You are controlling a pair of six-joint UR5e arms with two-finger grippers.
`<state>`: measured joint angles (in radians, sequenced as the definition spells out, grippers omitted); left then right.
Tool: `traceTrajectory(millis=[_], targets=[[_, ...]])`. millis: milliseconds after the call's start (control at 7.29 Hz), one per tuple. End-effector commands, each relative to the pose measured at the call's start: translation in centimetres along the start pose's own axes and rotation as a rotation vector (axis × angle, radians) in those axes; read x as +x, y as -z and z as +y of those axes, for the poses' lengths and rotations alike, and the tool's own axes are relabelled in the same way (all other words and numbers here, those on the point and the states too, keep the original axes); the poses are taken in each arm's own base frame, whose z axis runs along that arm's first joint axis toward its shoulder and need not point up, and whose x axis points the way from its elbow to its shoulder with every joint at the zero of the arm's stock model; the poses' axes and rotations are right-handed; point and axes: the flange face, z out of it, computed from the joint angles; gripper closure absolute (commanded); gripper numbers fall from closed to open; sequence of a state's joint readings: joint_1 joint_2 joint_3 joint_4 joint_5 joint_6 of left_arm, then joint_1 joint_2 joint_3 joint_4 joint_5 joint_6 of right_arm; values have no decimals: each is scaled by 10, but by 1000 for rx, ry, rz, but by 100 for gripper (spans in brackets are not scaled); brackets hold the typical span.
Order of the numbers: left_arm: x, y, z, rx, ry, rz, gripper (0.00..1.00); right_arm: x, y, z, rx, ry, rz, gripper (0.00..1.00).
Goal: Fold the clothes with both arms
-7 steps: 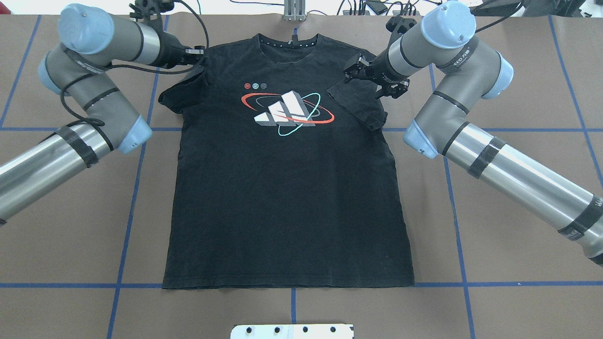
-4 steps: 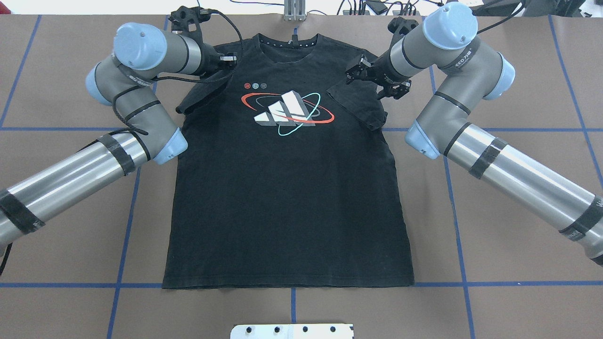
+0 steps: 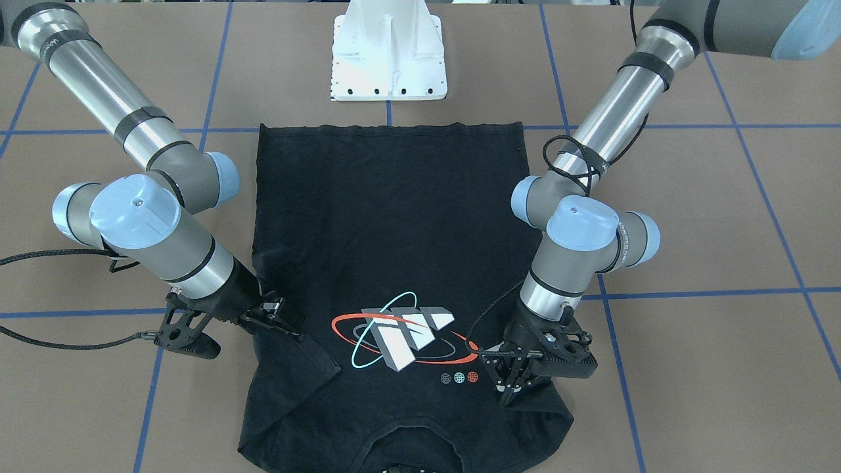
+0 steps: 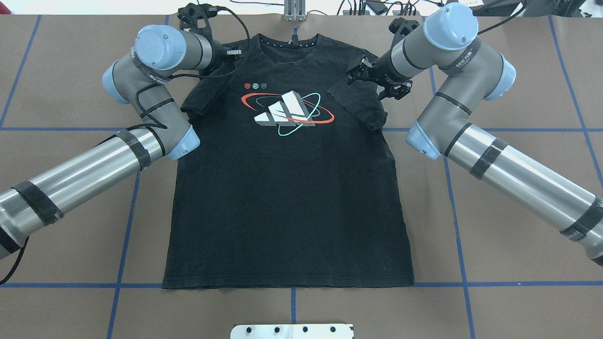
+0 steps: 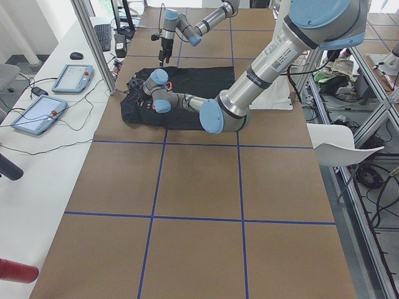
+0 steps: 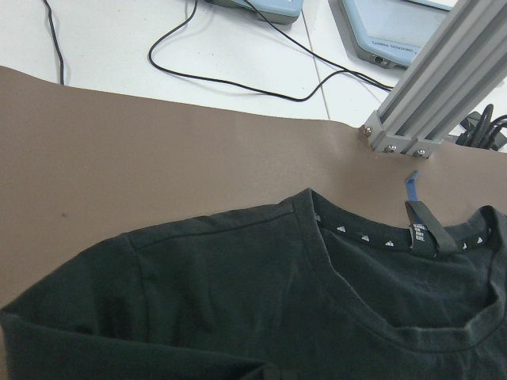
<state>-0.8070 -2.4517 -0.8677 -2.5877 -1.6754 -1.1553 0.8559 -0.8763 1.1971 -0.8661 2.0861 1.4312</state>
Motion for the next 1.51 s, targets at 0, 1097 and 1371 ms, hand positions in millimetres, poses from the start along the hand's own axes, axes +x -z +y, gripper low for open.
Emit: traceTrajectory(millis=[0, 1097, 1371], targets=[[7, -7, -7, 26, 2, -21, 98, 3, -2, -1, 3, 0, 4, 0], [-25, 107, 40, -34, -2, 183, 0, 35, 32, 53, 52, -180, -26, 1], [-63, 166, 77, -164, 70, 253, 0, 48, 46, 146, 112, -216, 64, 3]])
